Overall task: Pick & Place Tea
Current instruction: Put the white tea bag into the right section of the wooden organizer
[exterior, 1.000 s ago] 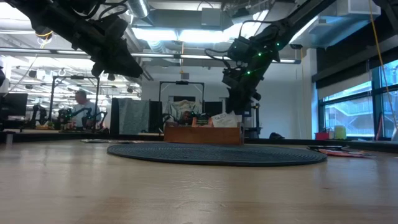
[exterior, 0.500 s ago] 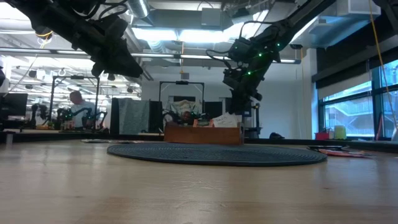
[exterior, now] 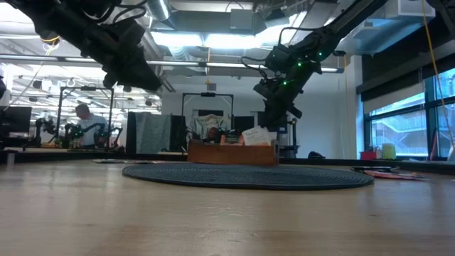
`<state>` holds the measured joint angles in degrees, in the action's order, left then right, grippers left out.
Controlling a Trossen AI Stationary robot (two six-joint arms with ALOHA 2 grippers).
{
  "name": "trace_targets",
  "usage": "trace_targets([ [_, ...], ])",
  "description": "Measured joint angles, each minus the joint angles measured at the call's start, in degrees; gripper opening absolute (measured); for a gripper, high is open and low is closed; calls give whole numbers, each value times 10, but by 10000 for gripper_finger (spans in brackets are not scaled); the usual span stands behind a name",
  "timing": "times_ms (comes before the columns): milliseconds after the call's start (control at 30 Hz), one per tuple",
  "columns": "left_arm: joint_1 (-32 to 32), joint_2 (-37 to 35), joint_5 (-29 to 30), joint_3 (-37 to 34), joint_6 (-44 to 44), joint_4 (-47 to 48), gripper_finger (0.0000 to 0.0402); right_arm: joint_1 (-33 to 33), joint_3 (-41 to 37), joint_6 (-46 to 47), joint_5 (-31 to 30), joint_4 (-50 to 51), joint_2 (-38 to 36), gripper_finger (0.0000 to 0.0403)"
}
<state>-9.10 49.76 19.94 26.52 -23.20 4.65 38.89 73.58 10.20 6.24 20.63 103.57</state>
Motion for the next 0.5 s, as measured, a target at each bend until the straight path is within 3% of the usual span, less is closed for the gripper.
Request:
trace_targets([
  [267, 0, 0, 9, 0, 0, 17, 95, -18, 0, 34, -6, 1, -1, 1],
  [500, 0, 0, 9, 0, 0, 17, 95, -40, 0, 44, -51, 6, -13, 1],
])
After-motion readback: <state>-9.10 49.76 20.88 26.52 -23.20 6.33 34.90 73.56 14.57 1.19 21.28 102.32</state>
